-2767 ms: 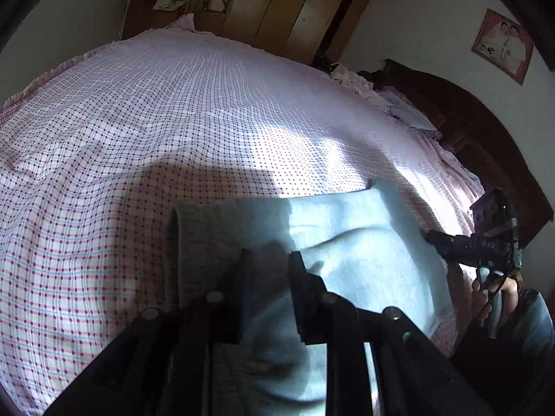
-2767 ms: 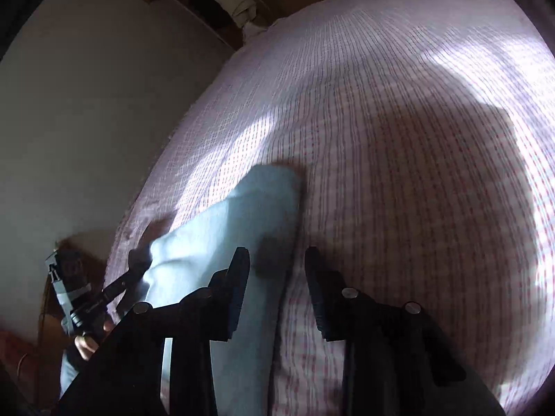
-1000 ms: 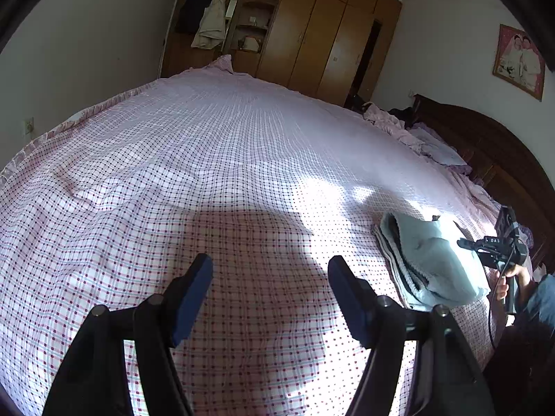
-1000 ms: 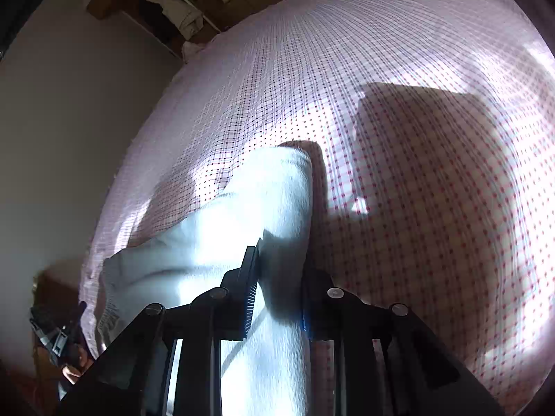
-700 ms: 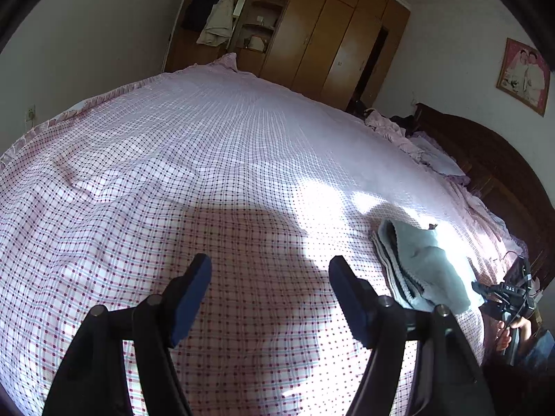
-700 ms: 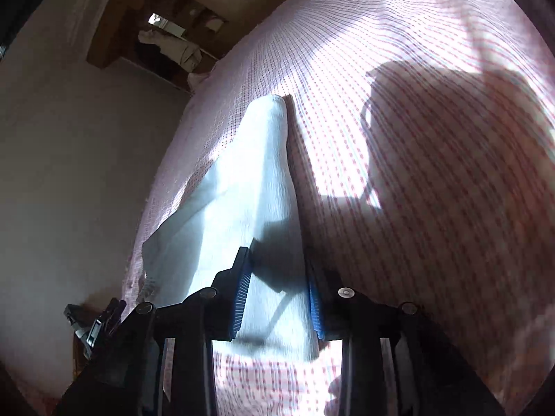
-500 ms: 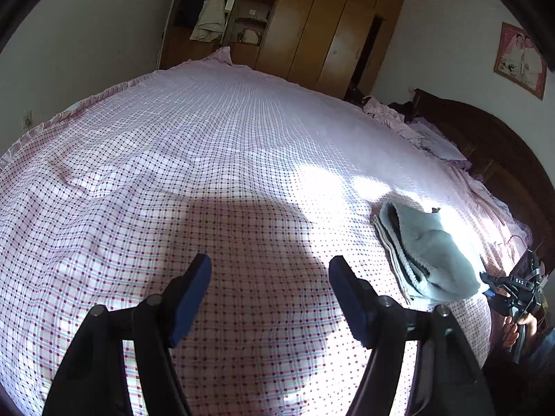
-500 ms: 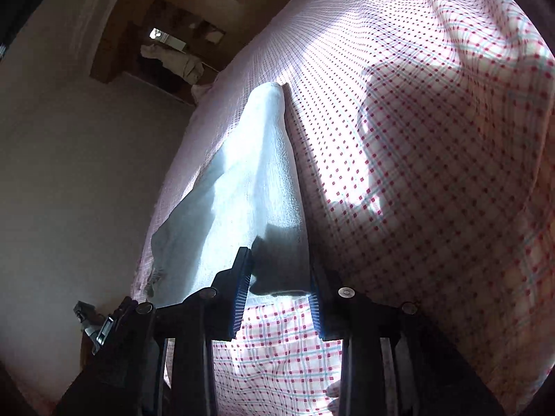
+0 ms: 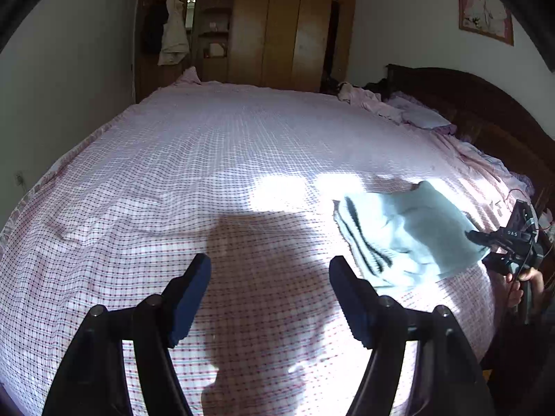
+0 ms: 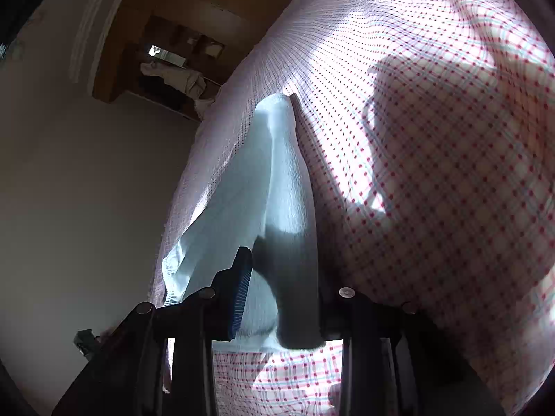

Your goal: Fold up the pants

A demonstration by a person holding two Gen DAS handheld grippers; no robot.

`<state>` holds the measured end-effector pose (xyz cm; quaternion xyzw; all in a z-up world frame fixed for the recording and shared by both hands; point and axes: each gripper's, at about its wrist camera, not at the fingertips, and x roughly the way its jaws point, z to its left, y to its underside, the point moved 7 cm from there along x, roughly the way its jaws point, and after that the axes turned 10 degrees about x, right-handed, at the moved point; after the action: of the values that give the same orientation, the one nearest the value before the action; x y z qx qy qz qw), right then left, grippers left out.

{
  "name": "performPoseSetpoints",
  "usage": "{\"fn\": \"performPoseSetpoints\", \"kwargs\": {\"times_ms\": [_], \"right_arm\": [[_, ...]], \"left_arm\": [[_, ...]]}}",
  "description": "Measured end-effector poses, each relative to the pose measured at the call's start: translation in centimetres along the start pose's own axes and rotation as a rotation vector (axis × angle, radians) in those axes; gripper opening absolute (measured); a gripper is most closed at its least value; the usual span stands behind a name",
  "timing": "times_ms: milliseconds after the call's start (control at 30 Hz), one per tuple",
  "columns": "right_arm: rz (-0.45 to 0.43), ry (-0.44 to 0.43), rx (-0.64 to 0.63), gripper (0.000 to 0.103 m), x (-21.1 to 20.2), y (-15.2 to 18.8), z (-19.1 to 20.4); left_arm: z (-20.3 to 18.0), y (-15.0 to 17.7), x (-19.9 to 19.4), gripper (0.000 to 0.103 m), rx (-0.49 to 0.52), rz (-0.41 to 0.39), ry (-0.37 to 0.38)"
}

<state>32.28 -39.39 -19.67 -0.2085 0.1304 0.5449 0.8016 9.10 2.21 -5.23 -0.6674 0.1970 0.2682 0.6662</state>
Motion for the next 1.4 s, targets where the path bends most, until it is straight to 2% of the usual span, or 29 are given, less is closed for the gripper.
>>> {"fn": "performPoseSetpoints", "kwargs": {"times_ms": [133, 167, 200, 233, 267, 300, 367, 467, 500, 633, 767, 867, 900, 1000, 1100, 1167, 1233, 1300, 1367, 1400], "right_arm": [[-0.054, -0.049, 0.039, 0.023, -0.3, -0.2, -0.4], [-0.067, -0.065, 0.062, 0.023, -0.6, -0.2, -0.8], [-0.083, -0.084, 0.084, 0.023, -0.7, -0.4, -0.9], [-0.099, -0.096, 0.095, 0.023, -0.7, -0.4, -1.0], [-0.111, -0.097, 0.094, 0.022, -0.5, -0.6, -0.7], [-0.121, -0.084, 0.081, 0.016, -0.4, -0.6, -0.4], [-0.120, -0.039, 0.036, 0.010, -0.4, -0.1, -0.4], [-0.136, -0.012, -0.006, 0.009, -0.8, 0.1, -0.2], [-0.154, 0.012, -0.019, 0.009, -1.1, 0.2, -0.3], [-0.188, 0.029, -0.024, 0.009, -1.9, 0.7, -0.6], [-0.171, 0.003, 0.033, 0.009, -1.5, 0.4, -1.2], [-0.160, 0.039, 0.002, 0.009, -1.6, 0.6, -1.2], [-0.163, 0.065, -0.016, 0.009, -1.3, 0.5, -0.9], [-0.173, 0.116, -0.056, 0.010, -1.2, 0.6, -0.3], [-0.181, 0.122, -0.019, 0.011, -1.1, 0.6, -0.4], [-0.190, 0.120, 0.005, 0.011, -1.2, 0.8, -0.5], [-0.199, 0.126, 0.016, 0.012, -1.4, 1.0, -0.5], [-0.211, 0.138, 0.014, 0.012, -1.5, 1.1, -0.5], [-0.218, 0.164, -0.015, 0.010, -1.5, 1.1, -0.2], [-0.226, 0.180, -0.031, 0.006, -1.4, 1.1, 0.2]], "left_arm": [[-4.9, -3.3, -0.1, 0.074, -0.006, 0.024, 0.086], [-6.5, -4.3, 0.0, 0.065, -0.008, 0.023, 0.103], [-8.5, -5.2, 0.3, 0.052, -0.010, 0.024, 0.126], [-10.6, -5.9, 0.8, 0.011, -0.015, 0.037, 0.152], [-12.9, -6.4, 1.6, 0.003, -0.023, 0.069, 0.194], [-15.4, -6.7, 2.4, 0.001, -0.028, 0.093, 0.230], [-19.6, -6.8, 4.0, 0.000, -0.039, 0.097, 0.243], [-24.1, -5.7, 6.8, 0.000, -0.026, 0.124, 0.222], [-24.8, -5.1, 7.6, 0.000, -0.021, 0.133, 0.200], [-27.2, -2.6, 10.5, 0.000, -0.012, 0.189, 0.207], [-27.4, 0.7, 13.3, 0.000, -0.024, 0.245, 0.176], [-27.4, 1.3, 13.6, 0.000, -0.017, 0.246, 0.175], [-27.3, 1.0, 13.1, 0.001, -0.013, 0.251, 0.185], [-25.4, -0.3, 9.4, 0.001, -0.079, 0.262, 0.286], [-20.1, -2.0, 3.7, 0.007, -0.118, 0.198, 0.315], [-15.2, -2.6, 0.8, 0.029, -0.127, 0.165, 0.284], [-9.9, -2.0, -0.7, 0.047, -0.111, 0.155, 0.199], [-4.8, -0.4, -1.0, 0.048, -0.105, 0.167, 0.118], [-0.5, 1.8, -0.2, 0.048, -0.149, 0.187, 0.084], [1.1, 3.2, 0.1, 0.048, -0.182, 0.196, 0.079]]}}
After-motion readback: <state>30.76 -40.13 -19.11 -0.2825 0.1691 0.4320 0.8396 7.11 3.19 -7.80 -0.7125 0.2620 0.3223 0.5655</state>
